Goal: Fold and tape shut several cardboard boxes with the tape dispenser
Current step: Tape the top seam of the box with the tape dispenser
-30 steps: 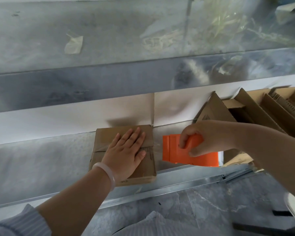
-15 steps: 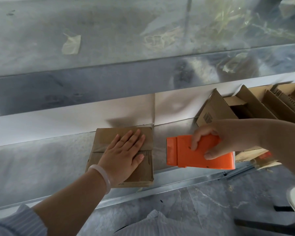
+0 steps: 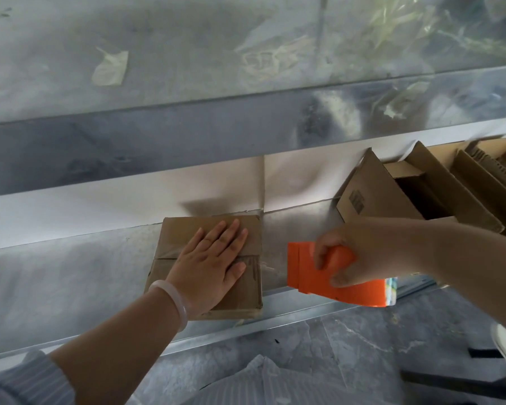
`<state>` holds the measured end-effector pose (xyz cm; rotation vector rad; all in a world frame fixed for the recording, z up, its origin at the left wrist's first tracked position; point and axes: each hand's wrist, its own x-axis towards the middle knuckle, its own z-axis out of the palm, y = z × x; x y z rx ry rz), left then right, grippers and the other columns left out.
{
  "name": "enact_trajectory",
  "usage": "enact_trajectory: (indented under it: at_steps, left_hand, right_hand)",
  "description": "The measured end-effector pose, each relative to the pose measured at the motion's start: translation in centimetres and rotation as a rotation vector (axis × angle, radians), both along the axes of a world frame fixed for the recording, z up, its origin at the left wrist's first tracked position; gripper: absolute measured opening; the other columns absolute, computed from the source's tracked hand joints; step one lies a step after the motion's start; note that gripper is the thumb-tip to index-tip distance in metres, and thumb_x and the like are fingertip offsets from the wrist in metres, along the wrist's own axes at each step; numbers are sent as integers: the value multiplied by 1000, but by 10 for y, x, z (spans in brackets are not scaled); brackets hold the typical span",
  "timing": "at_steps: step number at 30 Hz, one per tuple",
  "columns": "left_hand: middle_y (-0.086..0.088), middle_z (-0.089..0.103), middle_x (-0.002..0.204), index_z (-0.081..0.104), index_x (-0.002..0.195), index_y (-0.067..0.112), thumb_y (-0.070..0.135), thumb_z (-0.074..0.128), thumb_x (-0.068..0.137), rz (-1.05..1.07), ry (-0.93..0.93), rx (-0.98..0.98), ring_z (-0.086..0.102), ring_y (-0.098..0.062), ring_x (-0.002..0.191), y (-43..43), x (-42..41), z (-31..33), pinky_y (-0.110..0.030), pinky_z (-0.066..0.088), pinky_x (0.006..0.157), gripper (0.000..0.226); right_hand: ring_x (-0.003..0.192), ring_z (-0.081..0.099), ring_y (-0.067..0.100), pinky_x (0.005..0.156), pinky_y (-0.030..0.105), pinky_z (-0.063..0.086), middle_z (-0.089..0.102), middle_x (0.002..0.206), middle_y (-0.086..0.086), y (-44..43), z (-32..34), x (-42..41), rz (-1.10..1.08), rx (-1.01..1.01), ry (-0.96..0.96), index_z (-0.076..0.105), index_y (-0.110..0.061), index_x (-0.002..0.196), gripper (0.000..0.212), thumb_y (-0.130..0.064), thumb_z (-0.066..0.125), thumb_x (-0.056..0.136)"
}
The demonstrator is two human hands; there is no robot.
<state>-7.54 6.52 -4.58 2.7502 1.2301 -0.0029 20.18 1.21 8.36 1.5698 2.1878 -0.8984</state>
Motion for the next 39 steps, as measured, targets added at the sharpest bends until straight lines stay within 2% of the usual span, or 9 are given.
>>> enact_trajectory:
  at_steps: [5, 9, 13, 21, 25, 29, 32, 36, 39]
  left_hand:
    - [14, -15, 157, -12, 149, 36, 66, -27, 82, 11, -22, -23, -12, -9, 147, 1, 1, 0, -34, -9, 118, 75]
    - [16, -28, 152, -27, 142, 38, 66, -39, 70, 17, 10, -44, -22, -7, 143, 0, 2, 4, -34, -14, 117, 79]
    - [16, -26, 152, -26, 142, 38, 66, -39, 69, 13, 2, -50, -21, -8, 144, 0, 3, 4, -35, -13, 118, 79]
    - [16, -14, 155, -10, 148, 34, 63, -15, 87, 8, -31, -17, -6, -10, 148, 0, 1, 0, -36, -5, 119, 67]
    - [13, -12, 158, -8, 150, 33, 57, -6, 91, 4, -2, -2, -6, -11, 148, 1, 0, -3, -40, 0, 121, 64]
    - [8, 12, 160, 17, 154, 28, 54, 10, 98, 4, -10, 19, 14, -15, 148, 1, -1, -4, -45, 16, 119, 62]
    - [5, 20, 159, 24, 153, 25, 54, 11, 99, 20, -12, 35, 20, -16, 147, 0, -2, -3, -45, 21, 118, 62]
    - [7, 14, 160, 18, 154, 28, 59, -3, 97, 77, -4, 28, 15, -14, 148, 0, -16, -3, -44, 17, 119, 68]
    - [8, 11, 160, 13, 154, 29, 61, -6, 96, 112, -18, 24, 12, -13, 148, 1, -29, -4, -44, 17, 119, 69]
  right_hand:
    - [96, 60, 19, 79, 31, 54, 61, 117, -7, -12, -13, -35, -47, 55, -40, 53, -38, 123, 35, -42, 62, 89]
    - [86, 54, 16, 68, 26, 44, 58, 108, -9, -15, -14, -47, -79, 127, -114, 51, -41, 121, 32, -43, 57, 89]
    - [85, 52, 16, 69, 28, 42, 57, 107, -7, -20, -25, -60, -141, 194, -93, 51, -41, 117, 29, -43, 55, 89]
    - [86, 57, 19, 78, 35, 52, 61, 102, -4, -15, -51, -75, -254, 252, -90, 55, -33, 110, 19, -36, 54, 91]
    - [79, 55, 20, 69, 32, 48, 56, 93, -5, -12, -62, -60, -353, 267, -127, 50, -32, 111, 19, -38, 53, 93]
    - [69, 52, 15, 62, 29, 45, 51, 78, -10, -15, -58, -45, -425, 406, -85, 42, -34, 114, 29, -38, 57, 90]
    - [69, 65, 19, 59, 34, 56, 68, 89, -3, -21, -70, -38, -201, 532, -227, 30, -28, 131, 49, -28, 58, 90]
    - [49, 58, 25, 51, 33, 47, 62, 67, 6, -16, -95, -23, -28, 618, -330, 33, -17, 138, 96, -9, 78, 53]
    - [46, 54, 26, 56, 36, 45, 59, 63, 5, -6, -109, -19, 16, 721, -352, 28, -16, 147, 112, -1, 76, 46]
